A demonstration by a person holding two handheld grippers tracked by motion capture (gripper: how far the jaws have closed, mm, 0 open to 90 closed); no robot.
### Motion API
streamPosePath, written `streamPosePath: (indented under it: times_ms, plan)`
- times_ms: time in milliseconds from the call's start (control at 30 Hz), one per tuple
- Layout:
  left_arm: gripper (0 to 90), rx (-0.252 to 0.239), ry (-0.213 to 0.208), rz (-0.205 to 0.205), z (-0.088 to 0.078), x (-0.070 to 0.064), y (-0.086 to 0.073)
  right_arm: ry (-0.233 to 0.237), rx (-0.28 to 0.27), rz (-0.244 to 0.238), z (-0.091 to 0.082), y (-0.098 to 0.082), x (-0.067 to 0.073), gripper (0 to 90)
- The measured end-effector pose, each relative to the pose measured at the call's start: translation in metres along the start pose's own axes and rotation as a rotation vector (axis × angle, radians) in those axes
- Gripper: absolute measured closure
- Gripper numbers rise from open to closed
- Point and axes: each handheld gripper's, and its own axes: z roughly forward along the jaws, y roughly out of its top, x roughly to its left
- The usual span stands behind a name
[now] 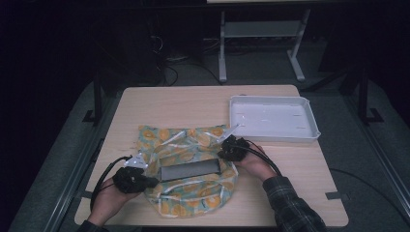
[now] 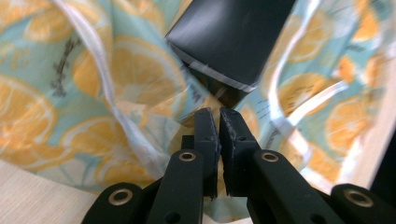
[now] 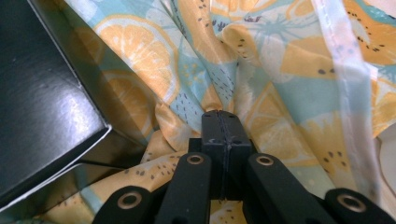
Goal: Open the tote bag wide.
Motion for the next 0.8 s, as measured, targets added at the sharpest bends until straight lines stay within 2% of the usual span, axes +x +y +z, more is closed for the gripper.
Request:
streamPosePath:
  times_ms: [167, 267, 400, 567, 800]
  plan:
    - [86.7, 0.066, 0.046, 0.015, 0.012, 0.006, -0.001, 0.011, 0.021, -0.006, -0.005, -0.004, 0.004, 89.6]
    - [87.3, 0.083, 0.065, 0.024, 0.017, 0.009, 0.002, 0.008, 0.023, -0.012, -0.007, -0.007, 0.005, 89.6]
    - [88.3, 0.083, 0.091, 0.033, 0.019, 0.012, 0.005, 0.012, 0.037, -0.025, -0.011, -0.011, 0.011, 89.6]
    - [88.9, 0.074, 0.095, 0.028, 0.02, 0.016, 0.007, 0.026, 0.047, -0.021, -0.014, -0.013, 0.014, 88.2]
    - [88.9, 0.075, 0.097, 0.033, 0.02, 0.016, 0.006, 0.044, -0.028, 0.015, -0.035, -0.013, 0.011, 76.1]
